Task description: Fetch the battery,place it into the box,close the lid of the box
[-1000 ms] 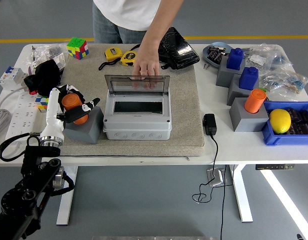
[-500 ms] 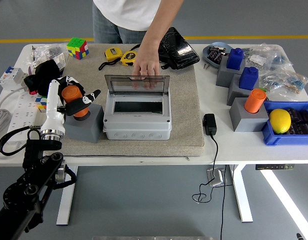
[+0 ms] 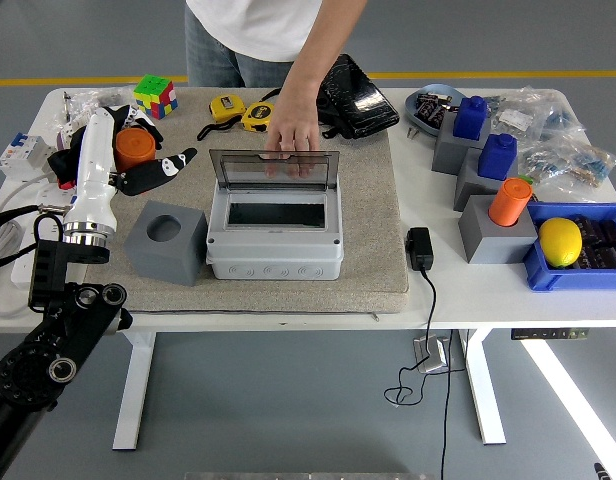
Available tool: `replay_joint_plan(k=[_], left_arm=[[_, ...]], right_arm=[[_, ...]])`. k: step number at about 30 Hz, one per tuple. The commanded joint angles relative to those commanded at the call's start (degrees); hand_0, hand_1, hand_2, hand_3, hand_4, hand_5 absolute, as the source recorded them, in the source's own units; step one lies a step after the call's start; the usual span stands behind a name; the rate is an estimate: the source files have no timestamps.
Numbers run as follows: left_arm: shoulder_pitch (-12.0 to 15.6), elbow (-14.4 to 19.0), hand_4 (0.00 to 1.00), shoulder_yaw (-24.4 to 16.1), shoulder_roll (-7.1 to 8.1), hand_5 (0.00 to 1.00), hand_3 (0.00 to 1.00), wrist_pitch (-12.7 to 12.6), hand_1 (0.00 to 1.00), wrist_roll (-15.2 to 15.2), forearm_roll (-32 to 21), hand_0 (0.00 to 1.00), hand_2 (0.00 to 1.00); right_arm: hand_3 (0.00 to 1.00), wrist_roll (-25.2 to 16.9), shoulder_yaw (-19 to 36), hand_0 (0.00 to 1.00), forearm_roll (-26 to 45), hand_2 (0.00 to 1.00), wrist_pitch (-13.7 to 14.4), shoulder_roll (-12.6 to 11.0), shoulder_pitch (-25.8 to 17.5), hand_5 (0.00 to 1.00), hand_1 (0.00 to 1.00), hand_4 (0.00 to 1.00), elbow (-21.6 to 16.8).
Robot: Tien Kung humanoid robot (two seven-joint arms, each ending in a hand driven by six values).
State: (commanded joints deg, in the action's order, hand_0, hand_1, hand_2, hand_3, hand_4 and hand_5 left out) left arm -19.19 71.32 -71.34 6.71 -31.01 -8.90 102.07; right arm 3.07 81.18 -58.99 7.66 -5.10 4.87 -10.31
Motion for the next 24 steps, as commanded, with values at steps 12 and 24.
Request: replay_joint_plan(k=[12,24], left_arm=[[-0.9,9.6,0.893,4.9,7.61,0.024,0.045,7.0,0.002,14.6,27.8,0.027,0.046],[-1.0,15.7,0.867,15.2,14.79,0.028,0.038,15.2,0.002,20.5,27.9,0.021,0.038]], right_arm=[[0.793,0.2,1.6,0.823,-1.1,0.76,0.1,-0.4,0.2,0.998,0.775,0.998,0.0],[0.793,0.5,2.9,0.823,-2.1,0.76,0.3,-0.8,0.5,0.998,0.775,0.998,0.0]])
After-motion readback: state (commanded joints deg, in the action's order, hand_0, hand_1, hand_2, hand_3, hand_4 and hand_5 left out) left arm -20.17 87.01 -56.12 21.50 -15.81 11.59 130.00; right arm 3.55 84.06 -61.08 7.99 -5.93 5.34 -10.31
